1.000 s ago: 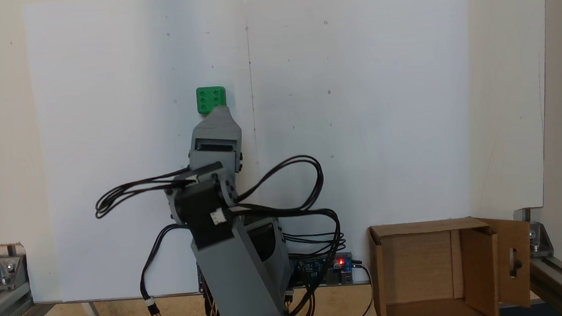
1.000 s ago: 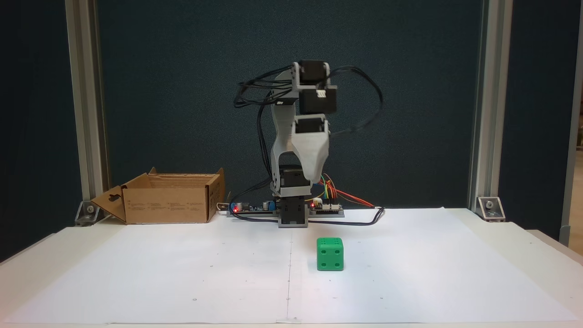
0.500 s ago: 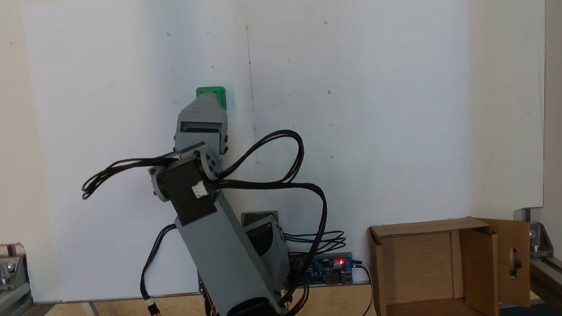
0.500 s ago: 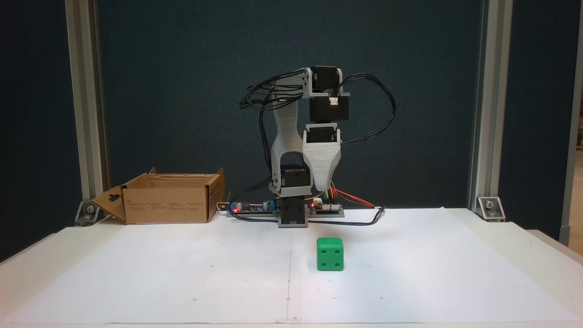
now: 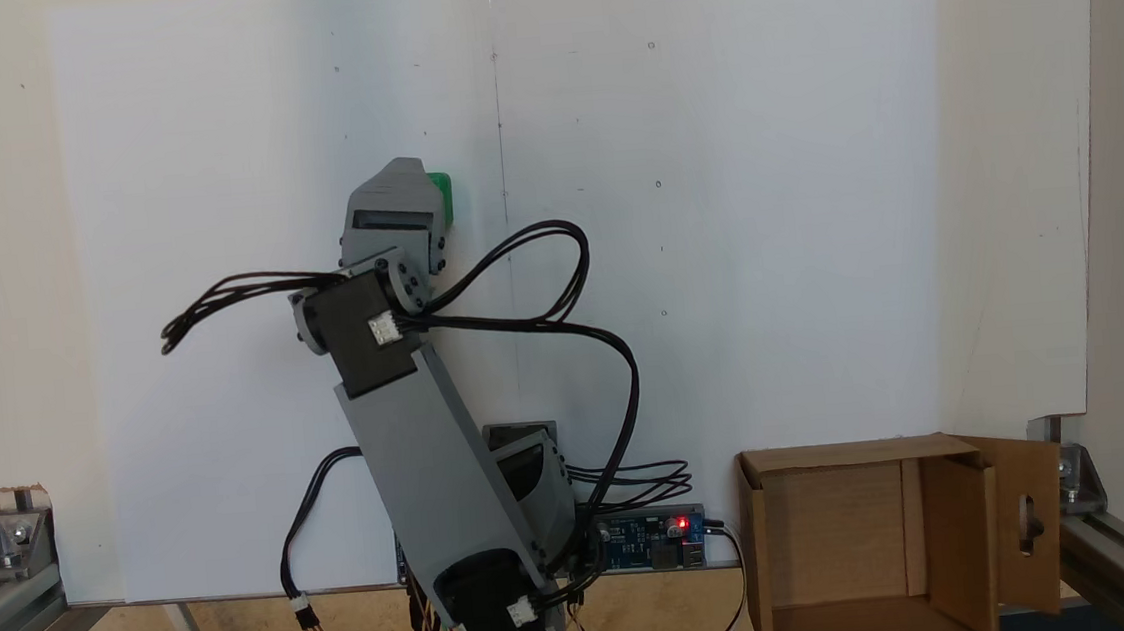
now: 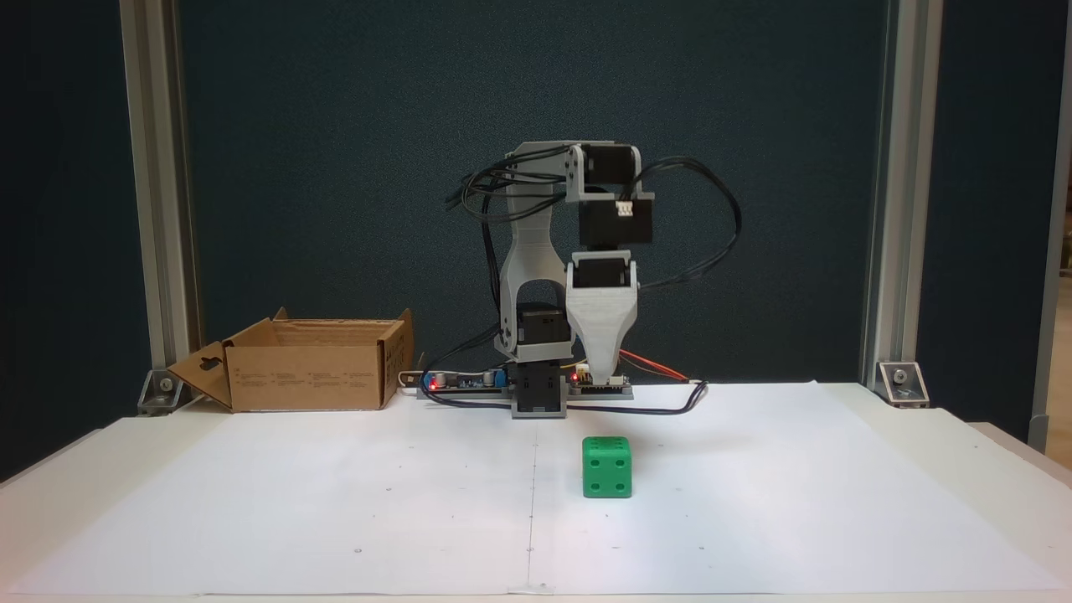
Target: Grasp a green dice and put it in the bin.
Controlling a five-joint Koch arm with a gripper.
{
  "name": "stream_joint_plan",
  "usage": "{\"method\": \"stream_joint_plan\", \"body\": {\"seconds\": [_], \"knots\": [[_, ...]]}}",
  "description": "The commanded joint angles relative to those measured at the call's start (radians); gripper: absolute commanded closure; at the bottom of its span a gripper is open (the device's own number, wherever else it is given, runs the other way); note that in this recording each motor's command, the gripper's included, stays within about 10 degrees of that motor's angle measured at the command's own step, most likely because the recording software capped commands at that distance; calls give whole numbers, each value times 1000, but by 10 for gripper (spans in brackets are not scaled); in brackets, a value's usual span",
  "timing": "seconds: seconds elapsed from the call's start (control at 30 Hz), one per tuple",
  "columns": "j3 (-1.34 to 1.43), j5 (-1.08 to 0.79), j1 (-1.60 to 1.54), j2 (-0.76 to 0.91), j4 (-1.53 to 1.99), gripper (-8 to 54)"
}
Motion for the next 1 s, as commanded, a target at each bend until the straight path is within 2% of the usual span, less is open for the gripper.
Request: {"method": "stream_joint_plan", "body": {"seconds": [0.0, 0.97], "knots": [[-54, 54, -5, 0, -12, 24], [-46, 55, 15, -46, -46, 20]]}}
